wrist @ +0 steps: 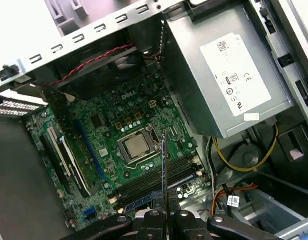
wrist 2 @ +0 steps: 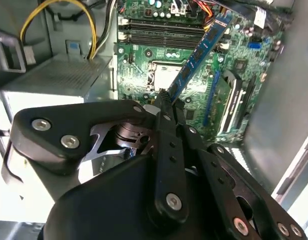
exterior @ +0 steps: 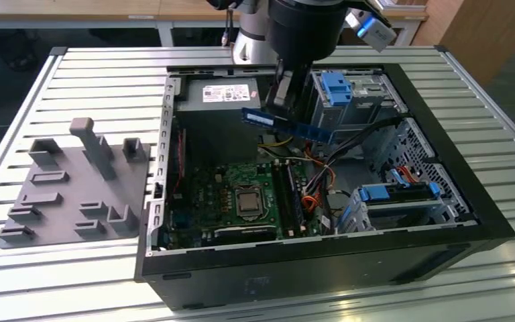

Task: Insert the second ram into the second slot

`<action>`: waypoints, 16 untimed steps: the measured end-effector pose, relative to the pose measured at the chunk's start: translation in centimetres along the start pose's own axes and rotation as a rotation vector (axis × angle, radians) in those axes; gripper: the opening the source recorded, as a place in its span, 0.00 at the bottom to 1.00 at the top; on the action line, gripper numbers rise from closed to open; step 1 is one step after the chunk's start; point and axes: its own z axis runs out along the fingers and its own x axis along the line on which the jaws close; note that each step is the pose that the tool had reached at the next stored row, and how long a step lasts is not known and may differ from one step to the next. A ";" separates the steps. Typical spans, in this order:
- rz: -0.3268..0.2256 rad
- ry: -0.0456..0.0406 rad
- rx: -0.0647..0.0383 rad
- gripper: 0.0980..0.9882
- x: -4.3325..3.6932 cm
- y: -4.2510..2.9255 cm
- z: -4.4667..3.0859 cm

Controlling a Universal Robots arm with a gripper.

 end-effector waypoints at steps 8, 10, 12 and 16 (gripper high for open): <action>0.175 -0.0053 0.003 0.04 0.01 -0.03 0.85; 0.209 -0.0063 0.003 0.04 0.01 -0.04 1.02; 0.245 -0.0074 0.004 0.04 0.01 -0.05 1.19; 0.314 -0.0095 0.005 0.04 0.02 -0.06 1.53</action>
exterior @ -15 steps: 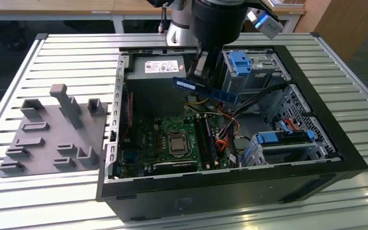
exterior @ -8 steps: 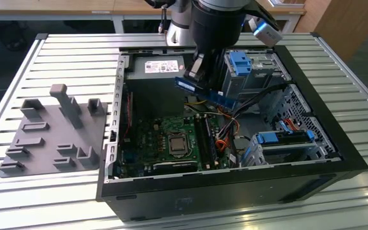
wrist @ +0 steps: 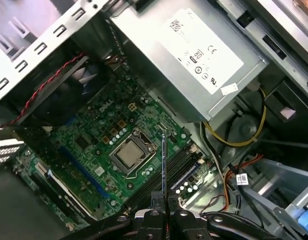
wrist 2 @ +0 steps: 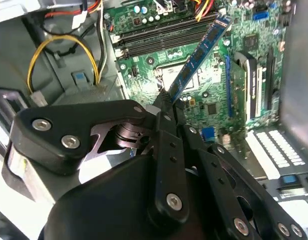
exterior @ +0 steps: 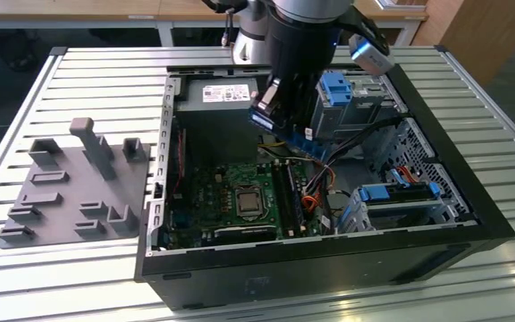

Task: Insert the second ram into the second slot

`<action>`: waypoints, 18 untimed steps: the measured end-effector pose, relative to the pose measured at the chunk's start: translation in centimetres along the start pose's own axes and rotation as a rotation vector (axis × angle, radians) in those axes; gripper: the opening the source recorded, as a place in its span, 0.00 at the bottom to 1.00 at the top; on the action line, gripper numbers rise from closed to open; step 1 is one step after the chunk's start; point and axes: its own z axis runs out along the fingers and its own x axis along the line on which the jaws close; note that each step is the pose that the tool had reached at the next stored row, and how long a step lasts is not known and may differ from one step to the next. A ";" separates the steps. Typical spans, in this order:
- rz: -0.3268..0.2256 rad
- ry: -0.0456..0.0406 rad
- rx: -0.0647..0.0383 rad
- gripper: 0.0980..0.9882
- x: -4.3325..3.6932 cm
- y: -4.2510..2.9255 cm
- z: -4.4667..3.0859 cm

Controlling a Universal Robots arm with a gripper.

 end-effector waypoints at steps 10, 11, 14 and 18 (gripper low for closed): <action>0.176 -0.0054 0.003 0.04 0.01 -0.03 0.85; 0.194 -0.0059 0.003 0.04 0.01 -0.03 0.93; 0.245 -0.0069 0.004 0.04 0.01 -0.04 1.11; 0.315 -0.0083 0.006 0.04 0.01 -0.05 1.29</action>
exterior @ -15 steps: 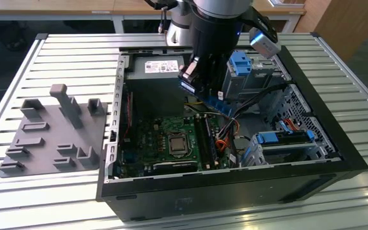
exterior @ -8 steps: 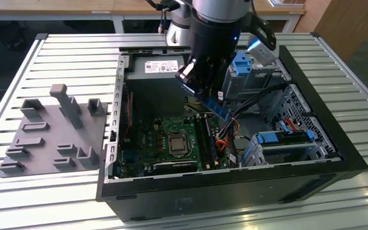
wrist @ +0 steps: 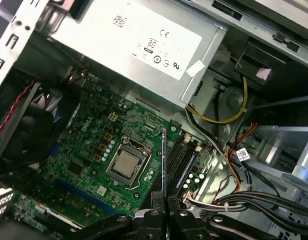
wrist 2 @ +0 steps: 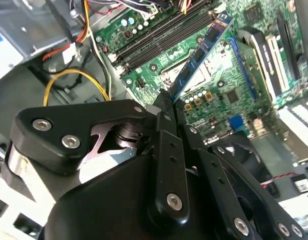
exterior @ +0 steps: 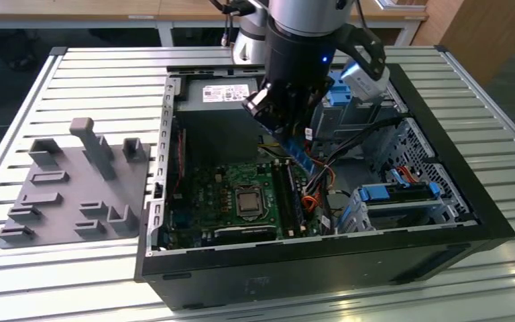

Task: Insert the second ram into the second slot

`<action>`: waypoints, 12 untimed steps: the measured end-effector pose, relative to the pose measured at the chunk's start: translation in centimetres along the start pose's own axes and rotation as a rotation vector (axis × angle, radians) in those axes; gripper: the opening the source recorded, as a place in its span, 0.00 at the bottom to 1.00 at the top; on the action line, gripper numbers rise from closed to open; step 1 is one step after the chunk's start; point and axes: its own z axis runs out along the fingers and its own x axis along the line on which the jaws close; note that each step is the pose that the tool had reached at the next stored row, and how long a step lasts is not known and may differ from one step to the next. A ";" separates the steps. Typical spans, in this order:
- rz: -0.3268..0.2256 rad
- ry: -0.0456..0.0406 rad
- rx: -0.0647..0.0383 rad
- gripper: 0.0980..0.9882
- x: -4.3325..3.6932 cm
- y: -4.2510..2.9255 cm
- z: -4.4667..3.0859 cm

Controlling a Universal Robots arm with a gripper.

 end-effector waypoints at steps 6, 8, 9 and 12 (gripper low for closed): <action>0.109 -0.0034 0.001 0.04 0.00 -0.01 0.28; 0.147 -0.0046 0.001 0.04 0.00 -0.01 0.36; 0.164 -0.0052 0.001 0.04 0.00 -0.01 0.40; 0.218 -0.0069 0.002 0.04 0.00 -0.02 0.52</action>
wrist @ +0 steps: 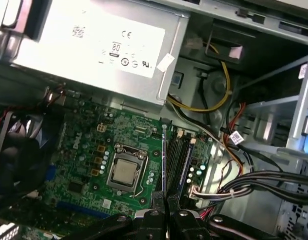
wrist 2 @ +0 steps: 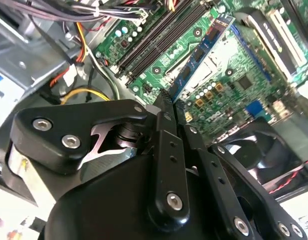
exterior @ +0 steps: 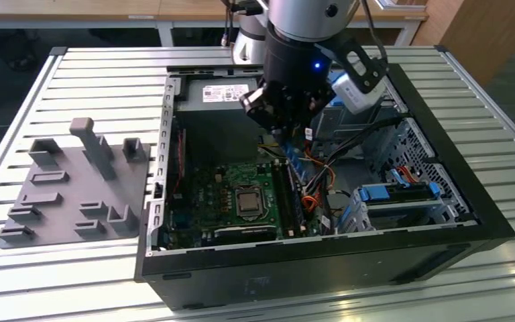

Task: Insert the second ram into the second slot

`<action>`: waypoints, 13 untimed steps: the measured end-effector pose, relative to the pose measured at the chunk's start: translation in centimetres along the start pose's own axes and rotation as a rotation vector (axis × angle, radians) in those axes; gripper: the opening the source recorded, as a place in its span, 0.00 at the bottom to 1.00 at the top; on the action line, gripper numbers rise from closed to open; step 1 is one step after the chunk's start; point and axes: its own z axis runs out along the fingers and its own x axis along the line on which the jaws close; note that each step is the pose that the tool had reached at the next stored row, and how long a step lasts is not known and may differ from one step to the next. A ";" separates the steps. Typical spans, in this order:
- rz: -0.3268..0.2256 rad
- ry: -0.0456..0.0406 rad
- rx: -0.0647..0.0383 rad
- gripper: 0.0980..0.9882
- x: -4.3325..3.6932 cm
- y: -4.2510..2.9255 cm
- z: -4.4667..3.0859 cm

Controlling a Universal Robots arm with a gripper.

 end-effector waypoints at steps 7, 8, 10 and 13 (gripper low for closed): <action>0.127 -0.0041 0.001 0.04 0.00 -0.01 0.29; 0.145 -0.0047 0.001 0.04 0.00 -0.01 0.35; 0.182 -0.0058 0.001 0.04 0.01 -0.02 0.48; 0.230 -0.0073 0.002 0.04 0.01 -0.02 0.79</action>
